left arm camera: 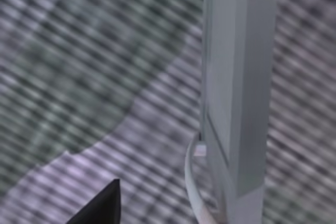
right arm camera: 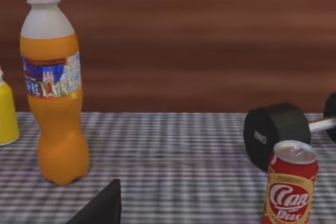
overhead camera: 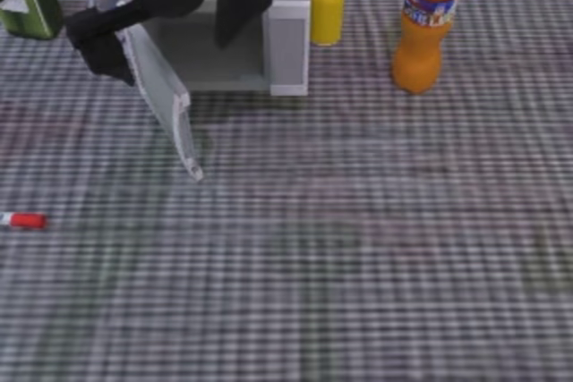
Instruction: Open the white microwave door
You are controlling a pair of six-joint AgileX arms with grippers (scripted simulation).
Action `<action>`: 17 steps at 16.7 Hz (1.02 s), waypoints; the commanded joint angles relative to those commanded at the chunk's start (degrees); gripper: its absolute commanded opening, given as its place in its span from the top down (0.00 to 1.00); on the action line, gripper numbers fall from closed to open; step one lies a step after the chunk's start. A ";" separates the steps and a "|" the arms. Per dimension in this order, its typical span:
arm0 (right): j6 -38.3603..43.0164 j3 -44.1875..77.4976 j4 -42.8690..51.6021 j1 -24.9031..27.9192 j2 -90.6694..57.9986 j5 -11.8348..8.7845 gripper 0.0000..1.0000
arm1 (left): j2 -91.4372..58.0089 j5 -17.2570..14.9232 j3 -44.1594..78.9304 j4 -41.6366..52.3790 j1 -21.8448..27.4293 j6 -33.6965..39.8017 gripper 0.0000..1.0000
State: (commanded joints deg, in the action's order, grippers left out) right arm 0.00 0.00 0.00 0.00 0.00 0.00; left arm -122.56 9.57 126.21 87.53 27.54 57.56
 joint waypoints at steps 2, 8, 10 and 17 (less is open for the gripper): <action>0.00 0.00 0.00 0.00 0.00 0.00 0.00 | 1.29 -0.02 -4.87 -3.63 -0.30 -0.29 0.00; 0.00 0.00 0.00 0.00 0.00 0.00 0.00 | 4.13 -0.07 -15.61 -11.64 -0.97 -0.93 0.00; 0.00 0.00 0.00 0.00 0.00 0.00 0.00 | 4.47 -0.07 -16.88 -12.59 -1.05 -1.01 0.00; 0.00 0.00 0.00 0.00 0.00 0.00 0.00 | 4.49 -0.07 -16.98 -12.66 -1.06 -1.01 0.23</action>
State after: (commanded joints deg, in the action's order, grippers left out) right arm 0.00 0.00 0.00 0.00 0.00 0.00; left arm -118.07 9.50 109.23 74.87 26.48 56.55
